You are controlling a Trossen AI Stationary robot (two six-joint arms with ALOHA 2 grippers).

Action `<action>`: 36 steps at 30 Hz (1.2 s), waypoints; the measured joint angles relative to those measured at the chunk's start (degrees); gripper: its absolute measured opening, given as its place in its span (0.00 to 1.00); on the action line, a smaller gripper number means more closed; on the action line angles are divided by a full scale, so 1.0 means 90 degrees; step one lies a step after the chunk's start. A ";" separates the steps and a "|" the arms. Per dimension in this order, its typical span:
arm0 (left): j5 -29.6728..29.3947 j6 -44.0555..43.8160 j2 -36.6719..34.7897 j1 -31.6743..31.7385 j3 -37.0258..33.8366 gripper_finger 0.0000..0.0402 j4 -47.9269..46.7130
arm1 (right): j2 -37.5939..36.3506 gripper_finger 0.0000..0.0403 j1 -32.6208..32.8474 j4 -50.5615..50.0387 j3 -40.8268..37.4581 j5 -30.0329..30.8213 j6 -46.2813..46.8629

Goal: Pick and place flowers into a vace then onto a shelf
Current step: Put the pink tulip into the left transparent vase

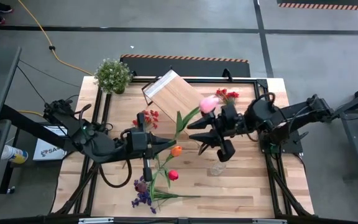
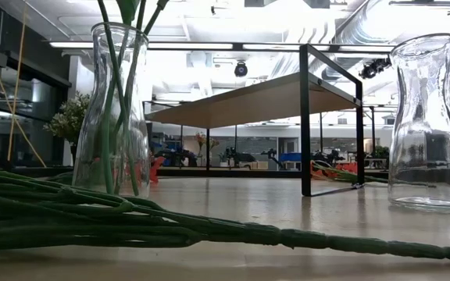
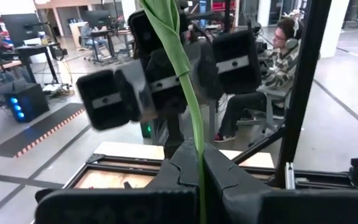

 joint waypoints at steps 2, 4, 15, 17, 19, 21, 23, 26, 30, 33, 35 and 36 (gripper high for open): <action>0.0055 -0.0009 0.0041 0.0000 0.0000 0.07 0.0047 | 0.0125 0.35 0.0000 0.0129 0.0000 -0.0102 0.0002; 0.0064 -0.0010 0.0083 0.0000 0.0002 0.07 0.0082 | 0.0221 0.38 0.0000 0.0286 0.0000 -0.0114 0.0002; 0.0242 -0.0021 0.0220 0.0081 0.0003 0.07 0.0300 | 0.0240 0.52 0.0044 0.0641 0.0000 -0.0242 0.0002; 0.0298 -0.0038 0.0274 0.0126 0.0007 0.07 0.0340 | 0.0240 0.53 0.0046 0.0643 0.0000 -0.0242 0.0002; 0.0311 -0.0041 0.0303 0.0157 -0.0002 0.07 0.0304 | 0.0240 0.54 0.0046 0.0640 0.0000 -0.0244 0.0002; 0.0339 -0.0101 0.0322 0.0243 -0.0001 0.07 0.0342 | 0.0240 0.54 0.0046 0.0640 0.0000 -0.0242 0.0001; 0.0383 -0.0187 0.0333 0.0277 0.0007 0.07 0.0365 | 0.0240 0.54 0.0044 0.0645 0.0000 -0.0242 0.0001; 0.0466 -0.0186 0.0362 0.0350 0.0000 0.07 0.0389 | 0.0240 0.54 0.0044 0.0617 0.0000 -0.0208 0.0000; 0.0595 -0.0186 0.0356 0.0396 0.0000 0.07 0.0476 | 0.0240 0.54 0.0044 0.0618 0.0000 -0.0208 -0.0002; 0.0595 -0.0186 0.0372 0.0417 0.0000 0.07 0.0469 | 0.0240 0.52 0.0044 0.0616 0.0000 -0.0208 -0.0023; 0.0622 -0.0189 0.0374 0.0422 0.0000 0.07 0.0499 | 0.0240 0.50 0.0044 0.0618 0.0000 -0.0209 -0.0024; 0.0634 -0.0206 0.0372 0.0419 0.0000 0.07 0.0508 | 0.0240 0.49 0.0044 0.0616 0.0000 -0.0209 -0.0024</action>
